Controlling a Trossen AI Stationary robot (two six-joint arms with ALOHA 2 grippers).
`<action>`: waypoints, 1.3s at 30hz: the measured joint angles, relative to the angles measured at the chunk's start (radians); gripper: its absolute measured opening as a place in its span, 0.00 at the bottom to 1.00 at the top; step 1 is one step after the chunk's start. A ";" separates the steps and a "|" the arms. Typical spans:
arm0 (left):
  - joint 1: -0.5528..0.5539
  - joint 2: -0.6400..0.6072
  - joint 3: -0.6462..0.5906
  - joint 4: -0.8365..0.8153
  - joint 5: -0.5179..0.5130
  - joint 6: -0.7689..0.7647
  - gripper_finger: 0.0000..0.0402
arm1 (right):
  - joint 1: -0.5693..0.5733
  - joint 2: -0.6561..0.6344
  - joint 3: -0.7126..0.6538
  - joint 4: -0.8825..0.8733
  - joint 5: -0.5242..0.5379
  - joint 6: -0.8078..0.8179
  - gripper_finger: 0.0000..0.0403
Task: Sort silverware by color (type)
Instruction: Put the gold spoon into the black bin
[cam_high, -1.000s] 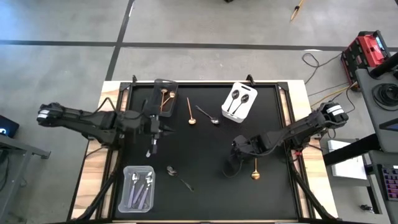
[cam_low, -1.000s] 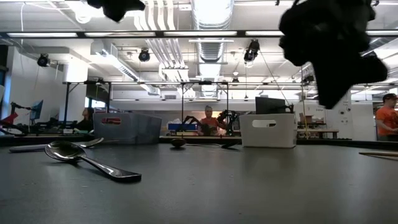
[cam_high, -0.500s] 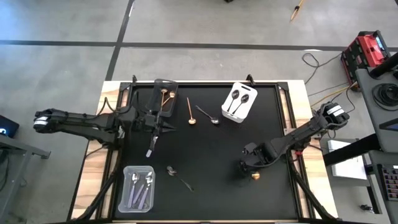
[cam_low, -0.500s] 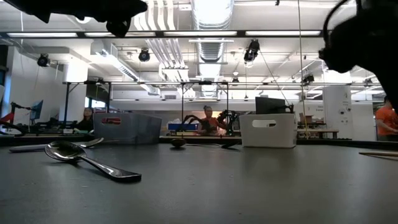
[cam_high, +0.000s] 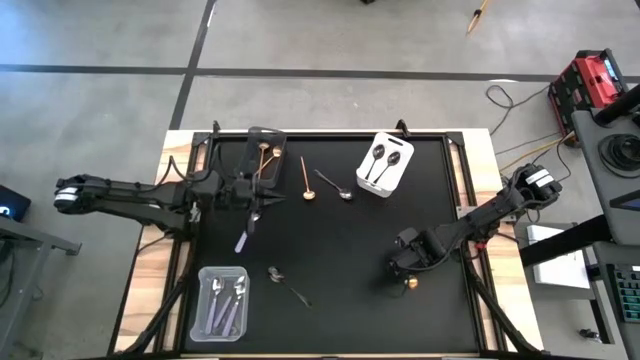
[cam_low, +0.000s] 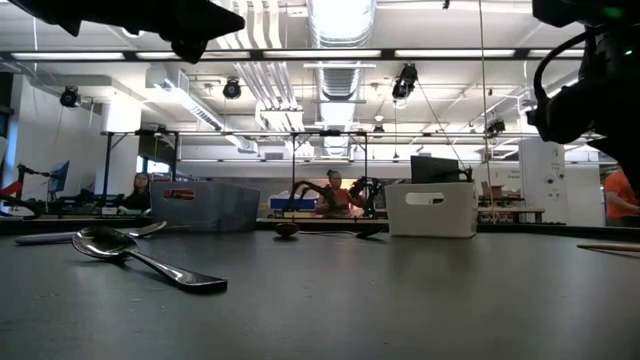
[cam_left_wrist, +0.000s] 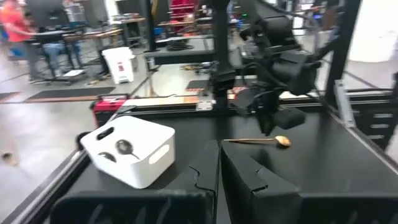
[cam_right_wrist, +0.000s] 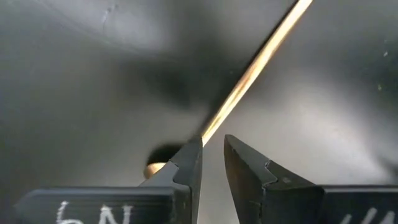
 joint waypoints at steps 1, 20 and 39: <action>0.000 0.001 0.000 0.000 -0.016 0.000 0.00 | 0.000 0.000 0.000 0.000 0.009 0.000 0.15; 0.000 0.021 0.000 -0.001 -0.041 0.000 0.00 | 0.000 0.000 -0.001 0.003 0.031 0.081 0.38; 0.000 0.031 0.000 0.000 -0.041 0.000 0.00 | 0.000 0.087 -0.043 0.101 0.019 0.094 0.32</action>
